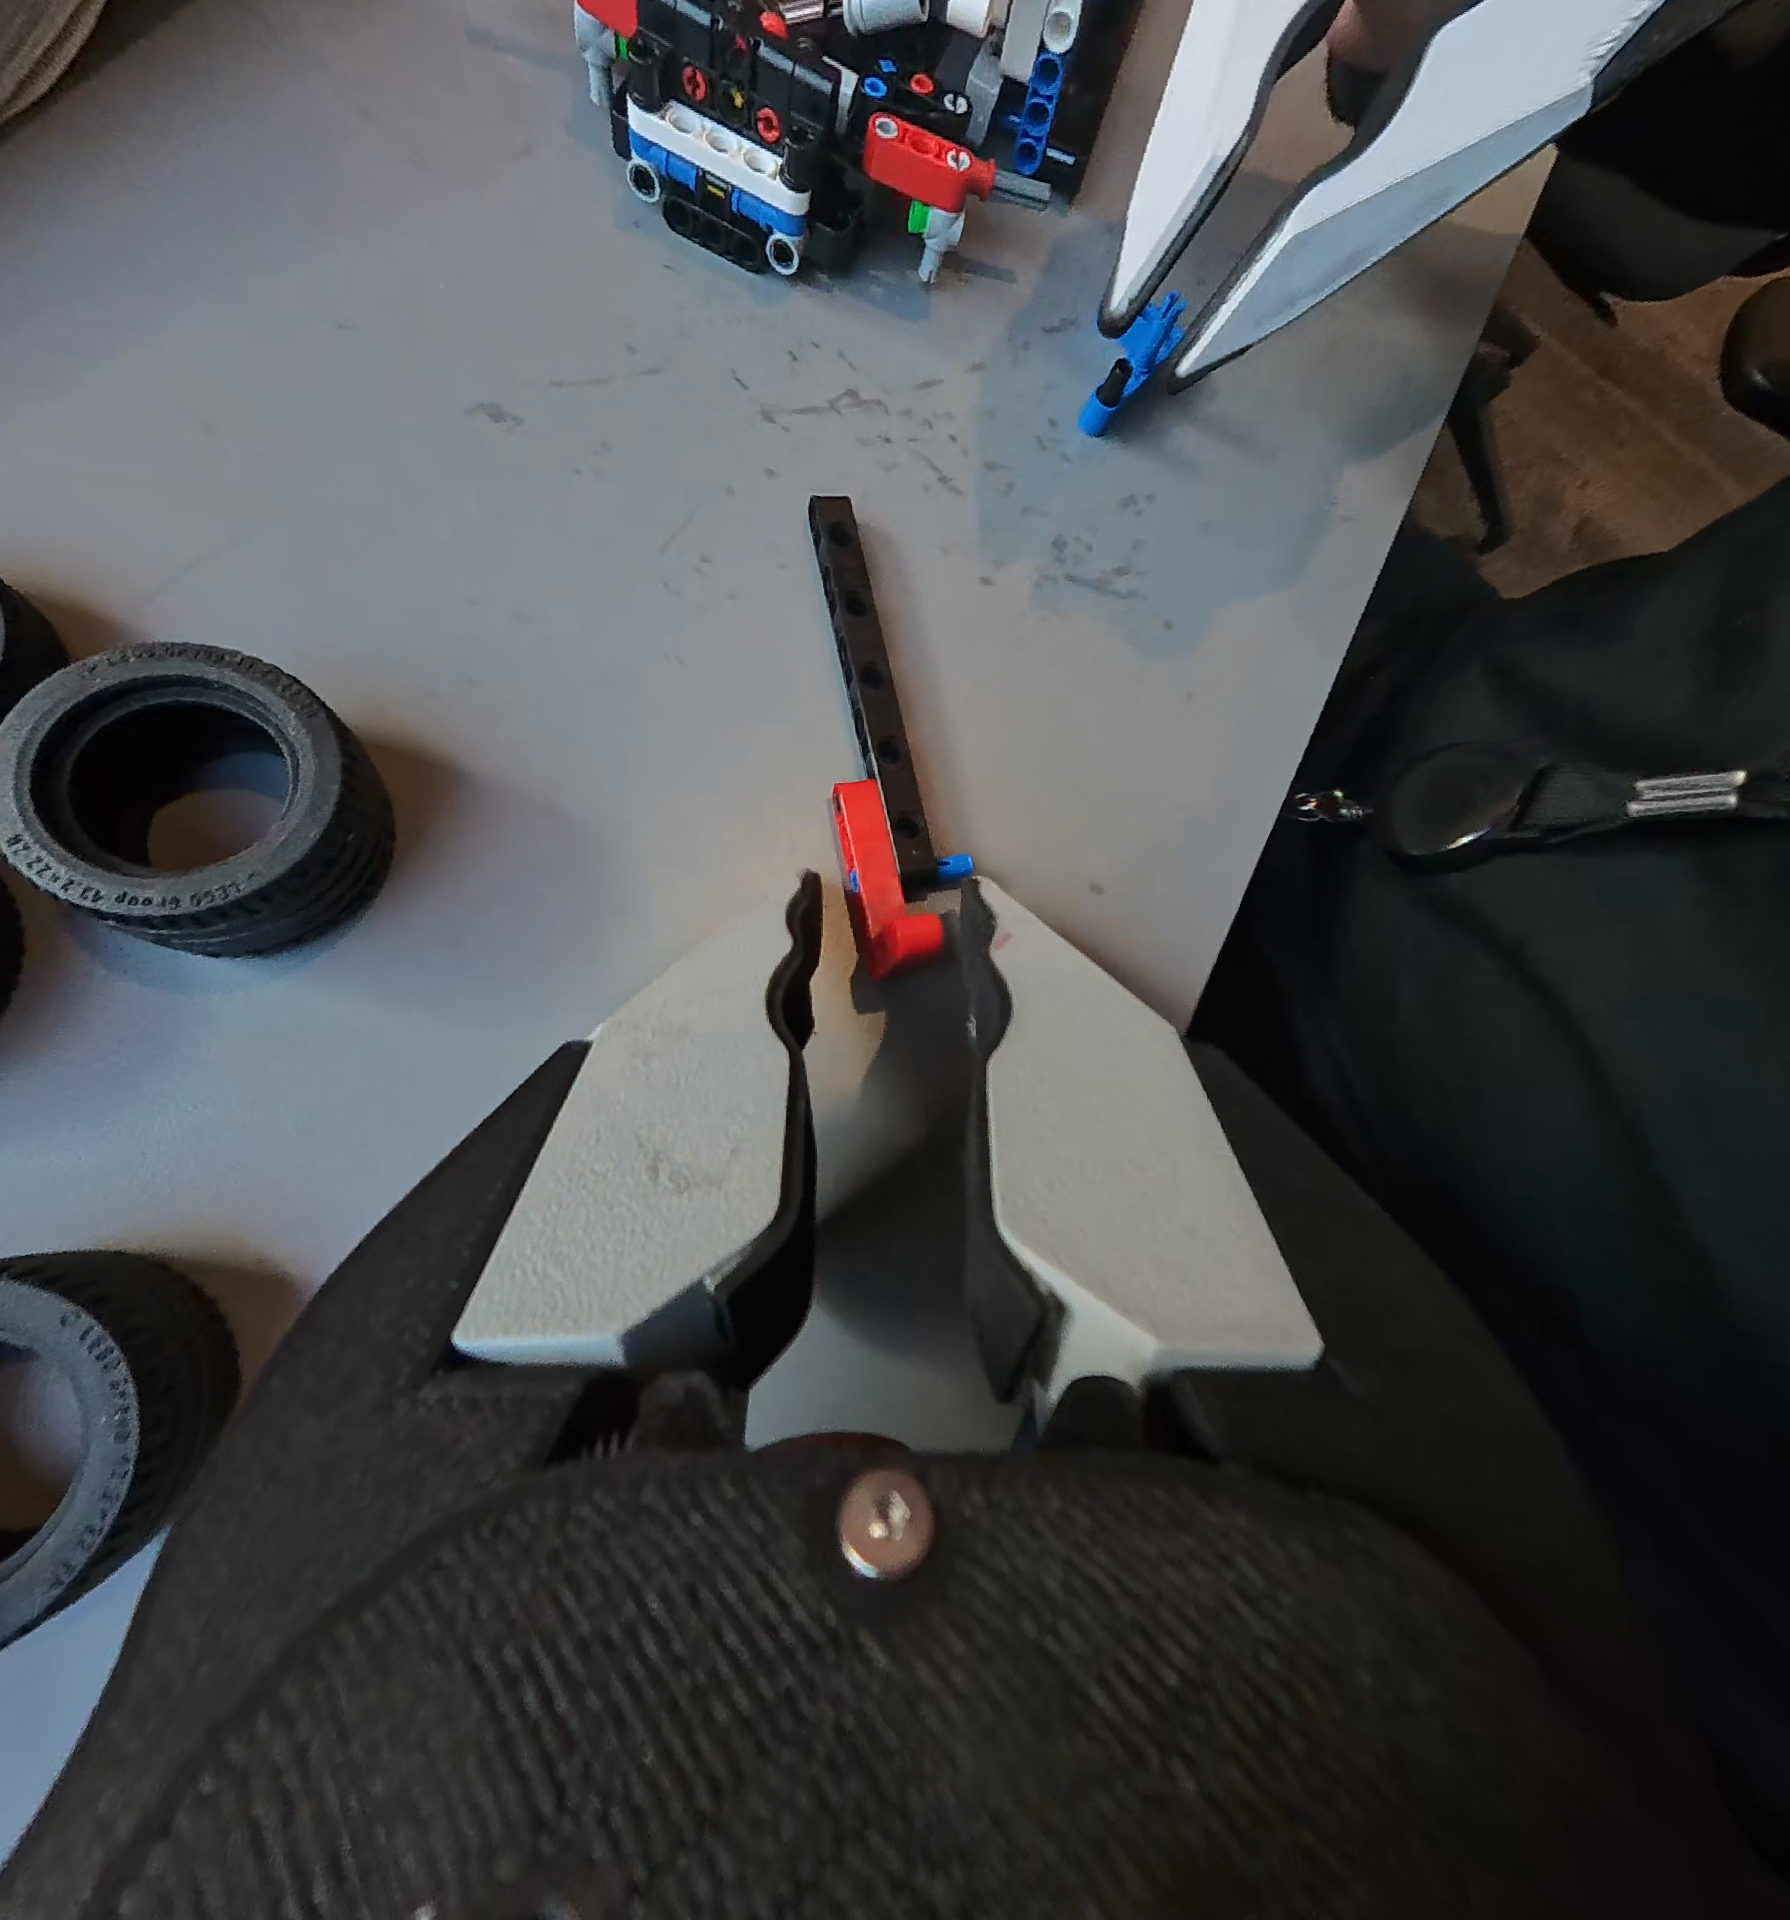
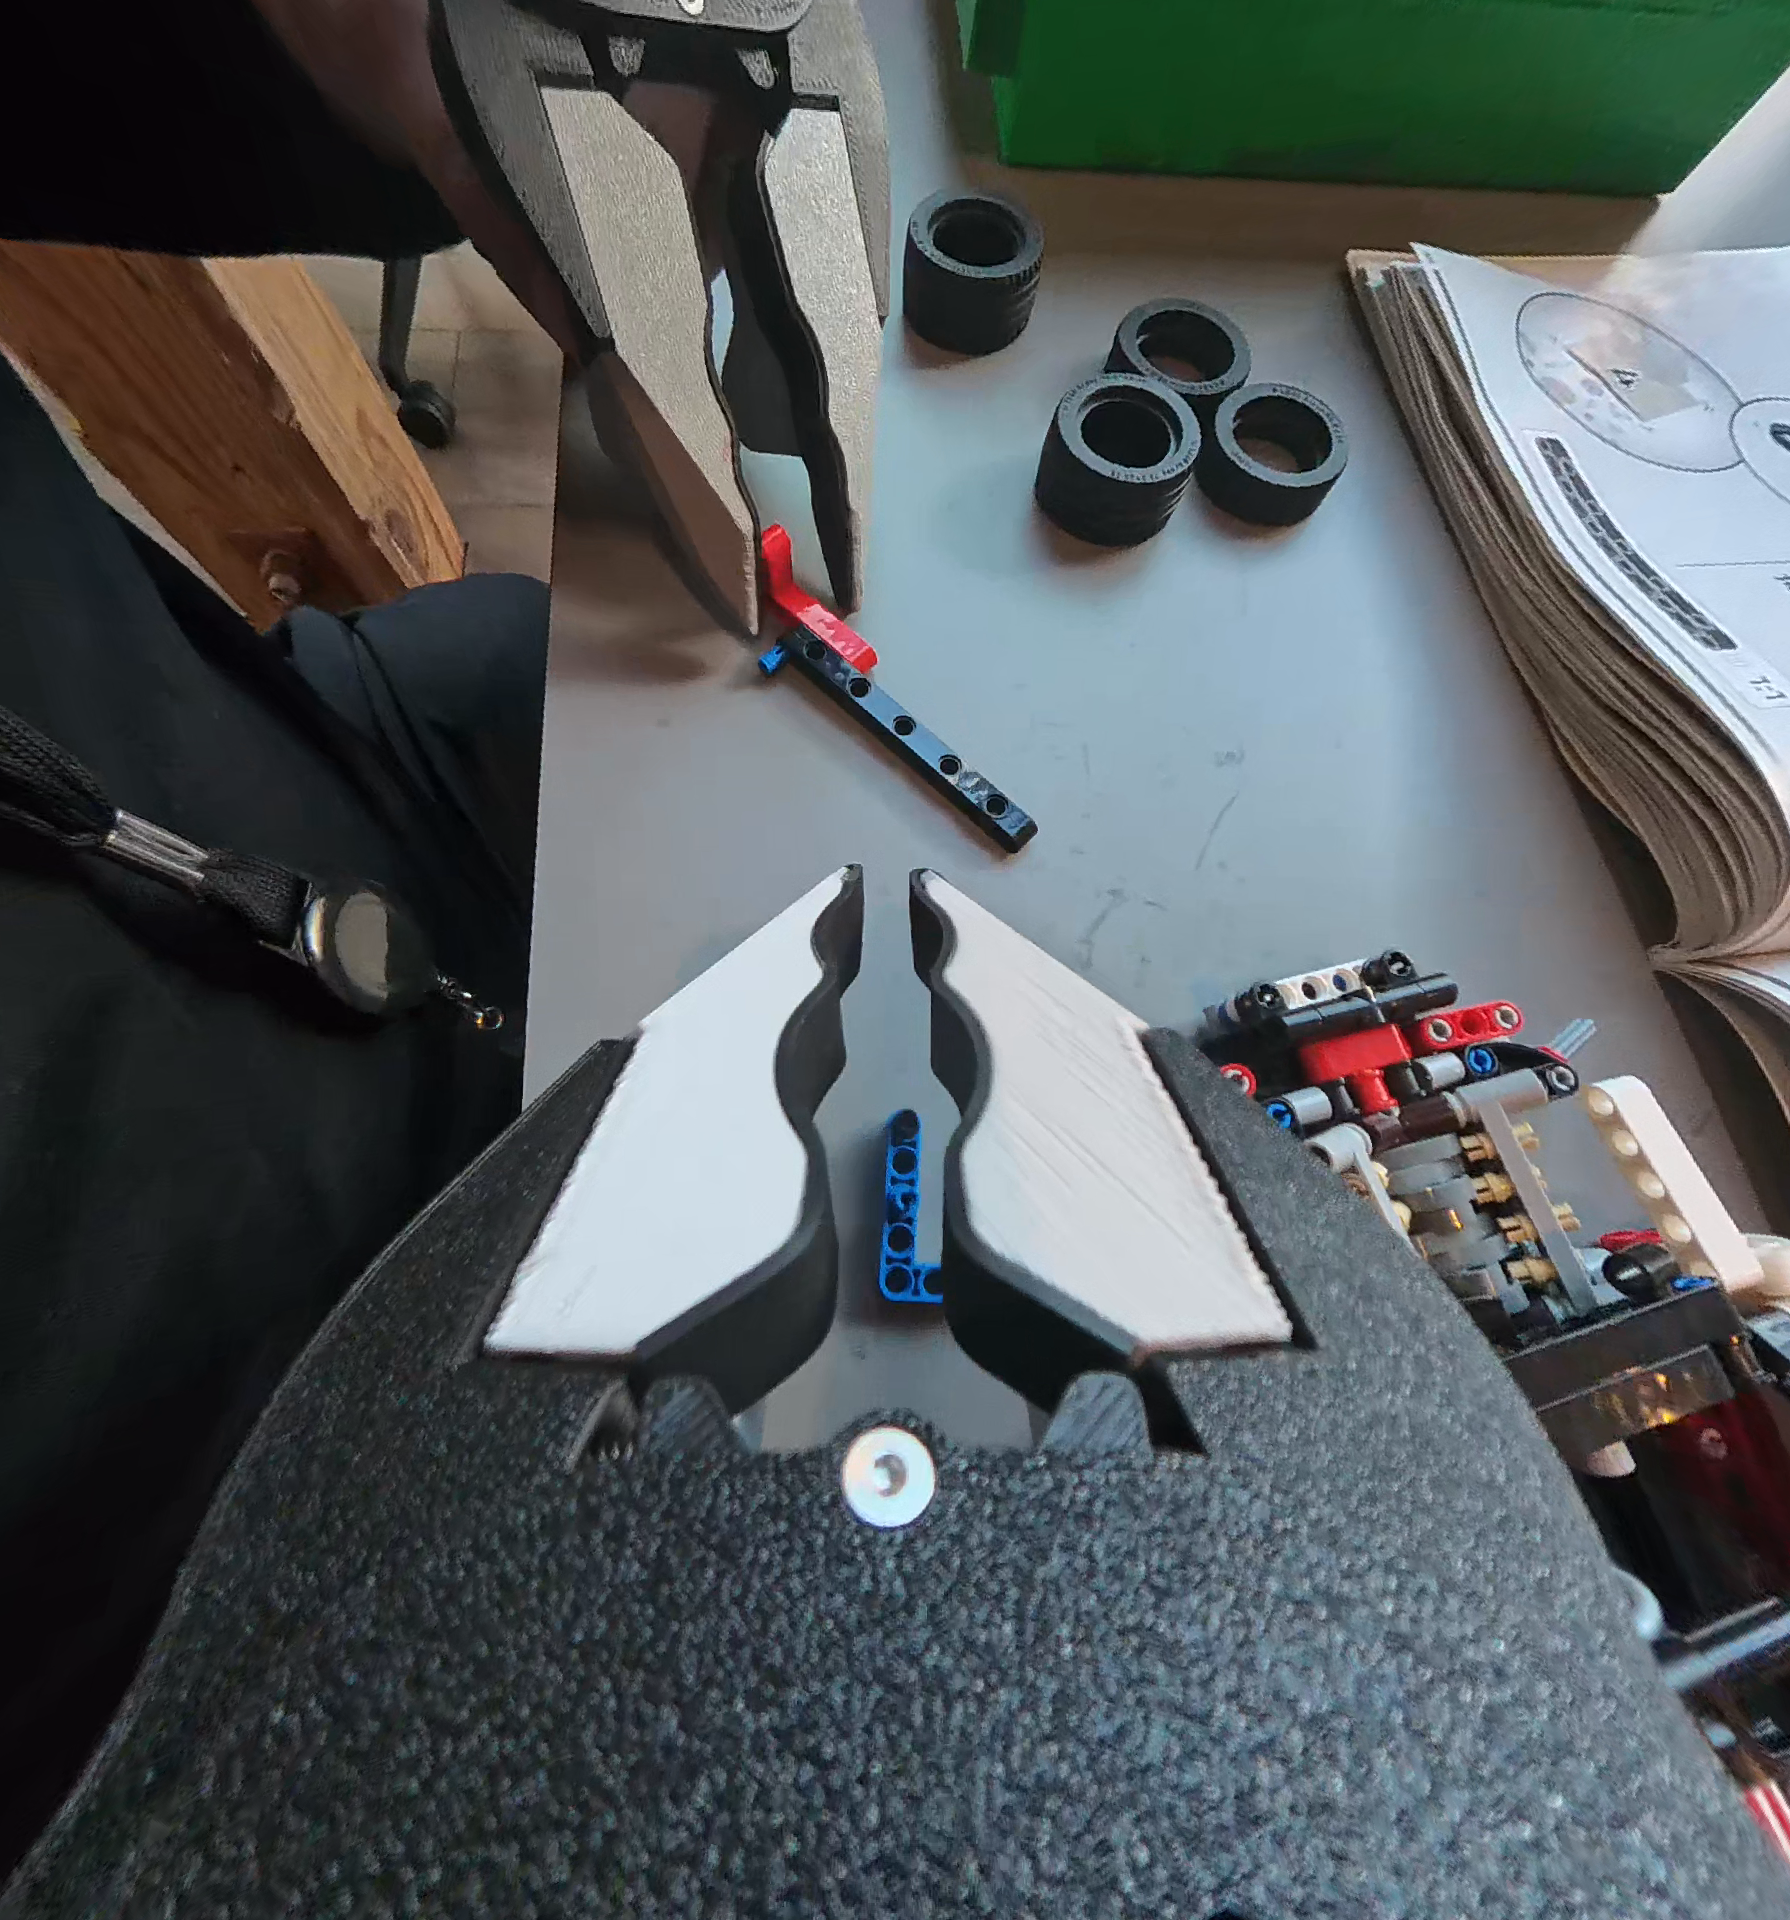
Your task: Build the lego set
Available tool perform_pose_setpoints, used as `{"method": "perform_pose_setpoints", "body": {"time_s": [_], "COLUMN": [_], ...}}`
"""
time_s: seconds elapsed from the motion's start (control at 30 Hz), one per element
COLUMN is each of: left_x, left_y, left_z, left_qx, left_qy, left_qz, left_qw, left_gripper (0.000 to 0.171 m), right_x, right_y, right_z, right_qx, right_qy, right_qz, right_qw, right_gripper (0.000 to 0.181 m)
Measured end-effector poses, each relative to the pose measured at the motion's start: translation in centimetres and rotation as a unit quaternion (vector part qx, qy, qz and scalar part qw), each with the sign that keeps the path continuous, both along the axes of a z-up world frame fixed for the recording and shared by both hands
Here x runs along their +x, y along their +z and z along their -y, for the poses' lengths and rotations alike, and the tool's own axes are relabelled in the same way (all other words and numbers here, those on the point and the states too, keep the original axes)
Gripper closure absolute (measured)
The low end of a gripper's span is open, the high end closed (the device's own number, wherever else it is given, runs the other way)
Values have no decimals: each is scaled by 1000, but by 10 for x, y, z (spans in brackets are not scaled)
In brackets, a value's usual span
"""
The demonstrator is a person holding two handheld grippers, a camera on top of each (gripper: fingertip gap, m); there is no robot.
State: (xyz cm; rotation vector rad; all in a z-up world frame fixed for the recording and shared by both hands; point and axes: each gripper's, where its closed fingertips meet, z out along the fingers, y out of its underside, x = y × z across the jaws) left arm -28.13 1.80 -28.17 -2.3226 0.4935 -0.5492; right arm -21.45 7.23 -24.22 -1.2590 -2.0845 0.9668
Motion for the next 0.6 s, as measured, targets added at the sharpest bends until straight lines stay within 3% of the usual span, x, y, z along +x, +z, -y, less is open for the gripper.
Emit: {"method": "perform_pose_setpoints", "body": {"time_s": [0.17,0.3,0.4,0.53,0.6], "left_x": [0,0,0,3,10], "left_y": [-3,1,14,35,38], "left_z": [3,-2,-12,-23,-25], "left_qx": [6,14,60,156,159], "left_qy": [-9,-7,-16,-53,-67], "left_qz": [-26,-30,-55,-138,-121], "left_qw": [1000,999,997,977,978], "left_gripper": [165,166,166,165,165], "right_x": [2,1,-1,-2,-2], "right_y": [-3,-2,2,17,25], "right_z": [3,0,-4,-17,-25], "right_qx": [-6,-7,-9,-14,-18], "right_qy": [-3,-10,-22,-48,-61], "right_qz": [0,-4,-16,-43,-58], "right_qw": [1000,1000,1000,998,996], "right_gripper": [173,173,173,167,163]}}
